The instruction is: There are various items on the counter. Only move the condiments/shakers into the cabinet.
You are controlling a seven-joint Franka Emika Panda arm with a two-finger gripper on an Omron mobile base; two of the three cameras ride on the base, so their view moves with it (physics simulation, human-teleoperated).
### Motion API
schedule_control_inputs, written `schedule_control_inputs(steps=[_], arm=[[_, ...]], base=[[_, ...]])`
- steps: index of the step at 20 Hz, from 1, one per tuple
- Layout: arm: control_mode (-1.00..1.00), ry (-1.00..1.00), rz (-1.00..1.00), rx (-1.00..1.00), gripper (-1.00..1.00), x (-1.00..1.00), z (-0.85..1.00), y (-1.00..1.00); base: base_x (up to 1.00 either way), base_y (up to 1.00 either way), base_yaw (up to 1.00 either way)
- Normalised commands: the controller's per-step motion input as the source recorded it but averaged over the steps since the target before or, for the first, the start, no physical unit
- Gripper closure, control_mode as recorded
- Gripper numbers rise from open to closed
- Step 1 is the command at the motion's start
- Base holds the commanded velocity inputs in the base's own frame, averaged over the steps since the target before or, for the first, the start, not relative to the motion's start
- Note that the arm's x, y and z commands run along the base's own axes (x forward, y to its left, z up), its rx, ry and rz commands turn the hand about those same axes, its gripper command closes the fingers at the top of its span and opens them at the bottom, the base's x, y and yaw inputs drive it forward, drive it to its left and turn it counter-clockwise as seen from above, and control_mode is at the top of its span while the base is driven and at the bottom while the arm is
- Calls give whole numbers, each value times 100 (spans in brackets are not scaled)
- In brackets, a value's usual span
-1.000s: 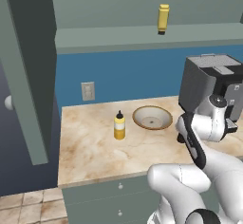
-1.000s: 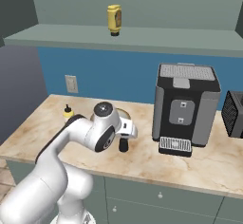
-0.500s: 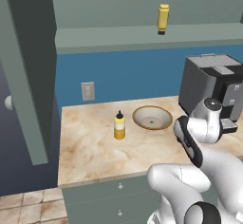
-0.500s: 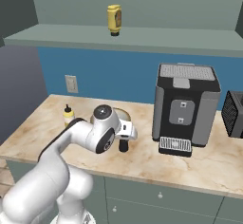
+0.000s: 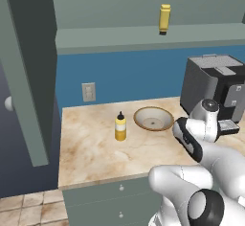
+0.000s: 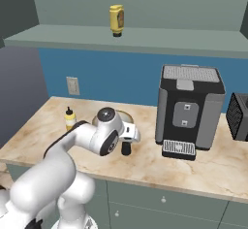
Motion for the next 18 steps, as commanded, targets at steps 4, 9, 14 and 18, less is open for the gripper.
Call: schedule_control_inputs(steps=[4,9,14,18], arm=[[-100,0,0,0,-100,11,-10,0],[-100,0,0,0,-100,14,-14,0],[-100,0,0,0,-100,3,-9,-3],[-100,0,0,0,-100,0,-7,-1]], base=[[0,0,0],[0,0,0],[0,0,0],[0,0,0]])
